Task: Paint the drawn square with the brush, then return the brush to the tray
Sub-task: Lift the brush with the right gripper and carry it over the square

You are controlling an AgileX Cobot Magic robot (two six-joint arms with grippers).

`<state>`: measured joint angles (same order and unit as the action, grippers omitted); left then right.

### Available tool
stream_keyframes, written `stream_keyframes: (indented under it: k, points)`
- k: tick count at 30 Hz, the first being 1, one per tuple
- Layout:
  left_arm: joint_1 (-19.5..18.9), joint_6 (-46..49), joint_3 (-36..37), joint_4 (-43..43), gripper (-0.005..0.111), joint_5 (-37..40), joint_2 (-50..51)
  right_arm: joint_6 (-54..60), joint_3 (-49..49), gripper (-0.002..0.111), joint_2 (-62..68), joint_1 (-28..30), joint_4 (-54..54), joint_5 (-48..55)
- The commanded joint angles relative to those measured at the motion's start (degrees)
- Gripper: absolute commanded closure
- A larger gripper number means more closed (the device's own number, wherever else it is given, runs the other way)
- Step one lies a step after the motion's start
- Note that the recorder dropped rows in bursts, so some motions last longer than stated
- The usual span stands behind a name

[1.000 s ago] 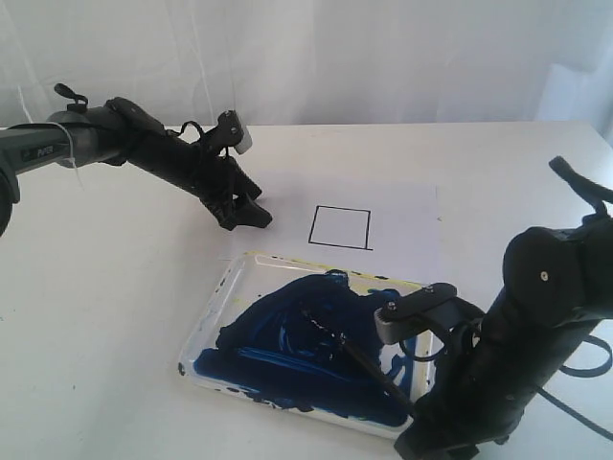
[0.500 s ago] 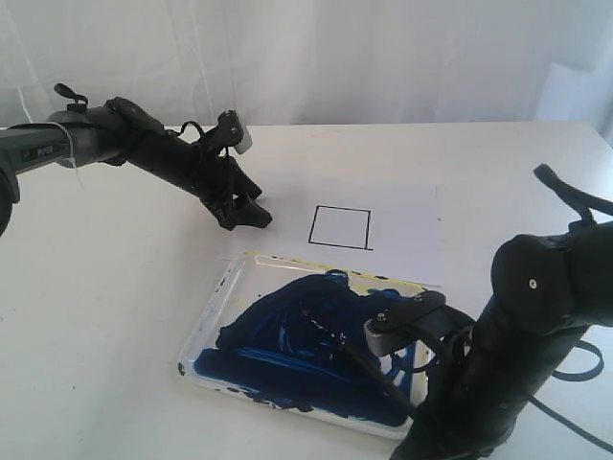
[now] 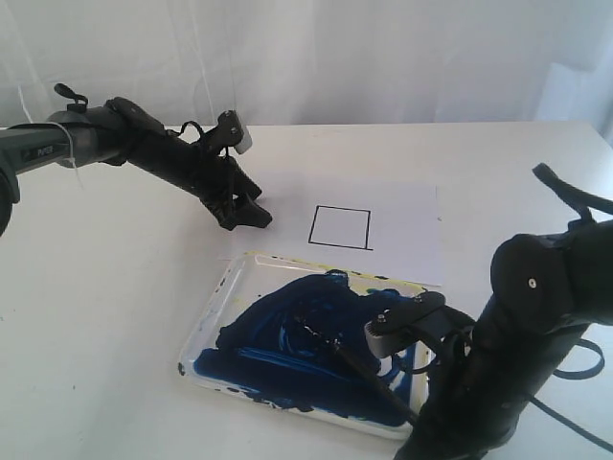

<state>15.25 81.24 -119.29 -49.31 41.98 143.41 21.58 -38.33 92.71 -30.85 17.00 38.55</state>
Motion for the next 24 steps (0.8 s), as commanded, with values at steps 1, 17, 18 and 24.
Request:
stream_keyframes:
  k: [1,17,18,24]
  points:
    - [0.19,-0.27,-0.07,0.06,0.037,0.97,0.15,0.05,-1.89,0.108,-0.19,-0.02,-1.44,3.44]
    - [0.19,-0.27,-0.07,0.06,0.037,0.86,0.15,-4.04,-12.34,0.108,-5.29,0.08,-17.0,22.82]
    - [0.19,-0.27,-0.07,0.06,0.037,0.86,0.15,-4.28,-13.41,0.108,-5.29,0.08,-17.88,24.17]
    - [0.19,-0.27,-0.07,0.06,0.037,0.86,0.15,-10.87,-20.07,0.108,-5.19,0.08,-29.76,31.41]
